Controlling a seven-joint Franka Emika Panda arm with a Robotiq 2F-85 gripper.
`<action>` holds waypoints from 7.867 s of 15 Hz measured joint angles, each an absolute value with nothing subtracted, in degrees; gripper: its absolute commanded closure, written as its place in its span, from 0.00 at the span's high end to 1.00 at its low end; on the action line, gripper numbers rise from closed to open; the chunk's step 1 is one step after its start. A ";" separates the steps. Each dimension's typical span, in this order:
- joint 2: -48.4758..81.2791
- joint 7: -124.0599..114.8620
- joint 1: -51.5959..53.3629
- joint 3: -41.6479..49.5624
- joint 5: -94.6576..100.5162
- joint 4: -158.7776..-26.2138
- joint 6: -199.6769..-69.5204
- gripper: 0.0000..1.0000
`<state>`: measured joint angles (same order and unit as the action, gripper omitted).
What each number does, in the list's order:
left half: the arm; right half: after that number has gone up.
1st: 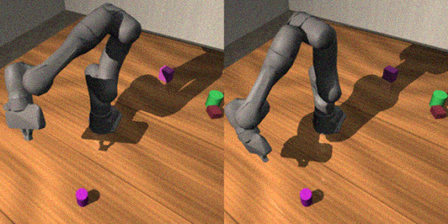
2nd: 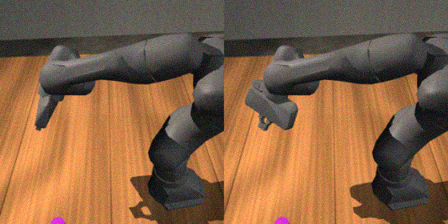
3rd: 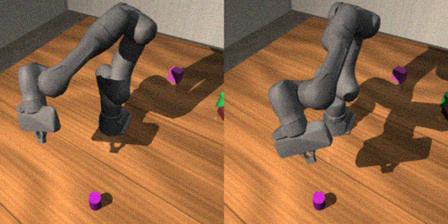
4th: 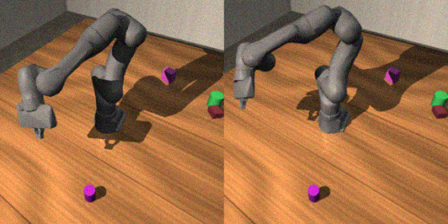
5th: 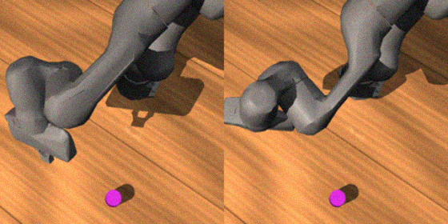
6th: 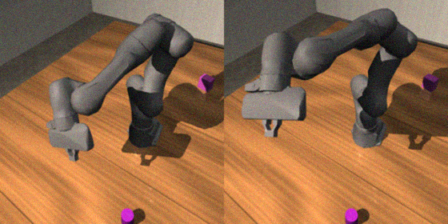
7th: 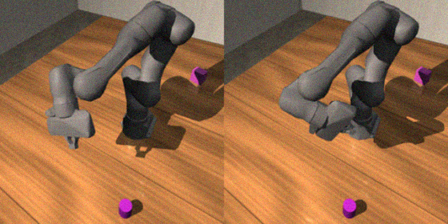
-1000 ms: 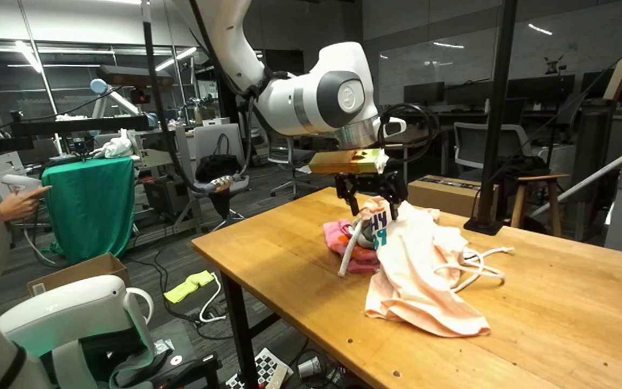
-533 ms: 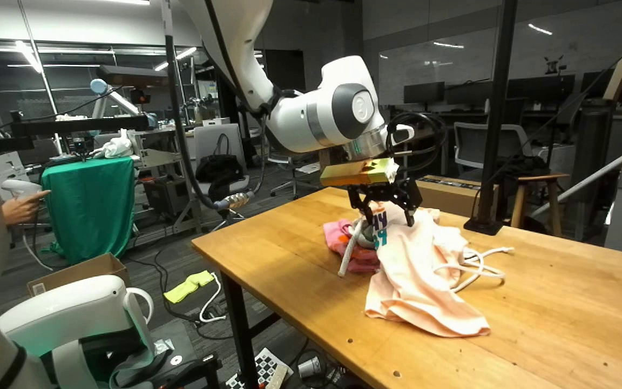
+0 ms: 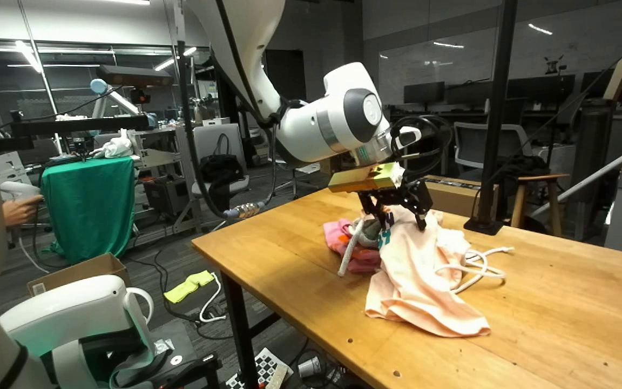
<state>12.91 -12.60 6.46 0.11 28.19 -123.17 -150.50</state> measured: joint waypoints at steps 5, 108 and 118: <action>13.16 -13.51 7.11 0.68 28.71 -123.14 -150.47 0.20; 15.56 -50.14 14.93 -5.15 36.31 -123.01 -145.02 1.00; 17.60 -50.12 15.00 -2.65 38.87 -120.77 -145.39 0.49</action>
